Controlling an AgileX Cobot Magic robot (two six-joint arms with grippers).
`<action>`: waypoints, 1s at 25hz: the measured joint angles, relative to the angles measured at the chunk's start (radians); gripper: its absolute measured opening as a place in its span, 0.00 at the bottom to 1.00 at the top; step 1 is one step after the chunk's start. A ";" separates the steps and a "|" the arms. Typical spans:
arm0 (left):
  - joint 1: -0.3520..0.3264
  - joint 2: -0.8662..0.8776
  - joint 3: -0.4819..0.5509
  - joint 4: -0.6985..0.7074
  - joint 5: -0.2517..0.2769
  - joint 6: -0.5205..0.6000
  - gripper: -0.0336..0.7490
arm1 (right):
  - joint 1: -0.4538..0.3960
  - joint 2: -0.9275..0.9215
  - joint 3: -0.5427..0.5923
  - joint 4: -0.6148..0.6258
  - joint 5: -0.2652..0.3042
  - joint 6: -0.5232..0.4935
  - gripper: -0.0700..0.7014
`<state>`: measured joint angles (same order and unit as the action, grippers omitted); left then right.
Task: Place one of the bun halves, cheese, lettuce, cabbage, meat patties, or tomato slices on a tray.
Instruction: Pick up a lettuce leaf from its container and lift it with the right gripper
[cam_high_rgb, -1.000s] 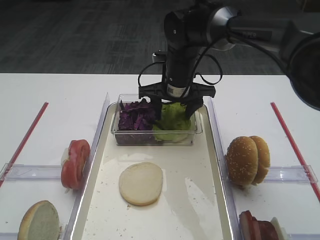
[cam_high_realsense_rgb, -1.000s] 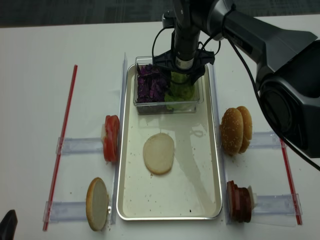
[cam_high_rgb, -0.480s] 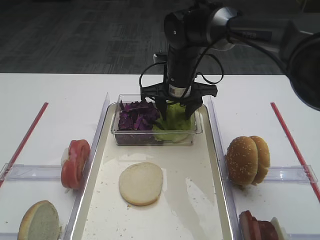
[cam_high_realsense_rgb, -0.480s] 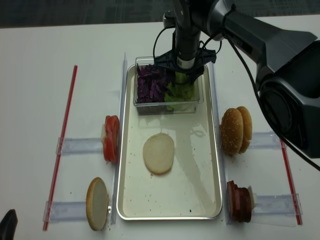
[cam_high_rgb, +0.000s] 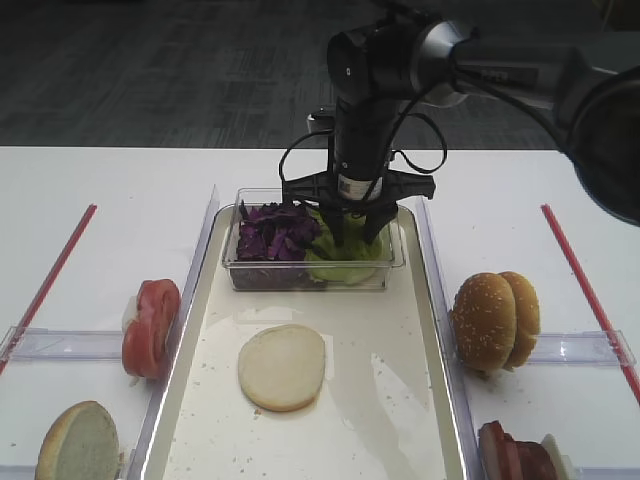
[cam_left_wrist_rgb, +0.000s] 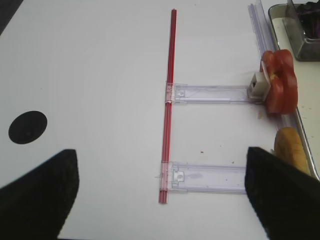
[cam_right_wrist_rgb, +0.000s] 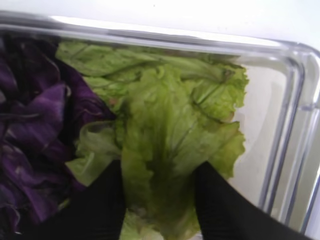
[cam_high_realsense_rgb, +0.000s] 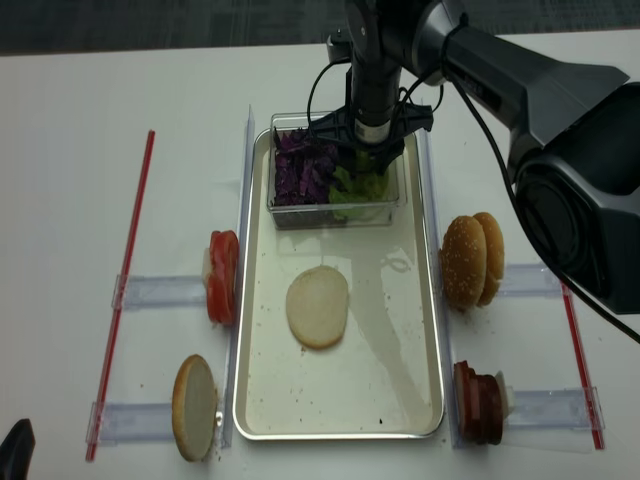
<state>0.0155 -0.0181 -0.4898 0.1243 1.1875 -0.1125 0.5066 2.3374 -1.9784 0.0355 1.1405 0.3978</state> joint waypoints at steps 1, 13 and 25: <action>0.000 0.000 0.000 0.000 0.000 0.000 0.83 | 0.000 0.000 0.000 0.000 0.000 0.000 0.52; 0.000 0.000 0.000 0.000 0.000 0.000 0.83 | 0.000 0.000 0.000 0.000 0.001 0.000 0.42; 0.000 0.000 0.000 0.000 0.000 0.000 0.83 | 0.000 0.000 0.000 0.002 0.002 0.000 0.37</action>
<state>0.0155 -0.0181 -0.4898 0.1243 1.1875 -0.1125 0.5066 2.3374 -1.9784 0.0373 1.1428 0.3978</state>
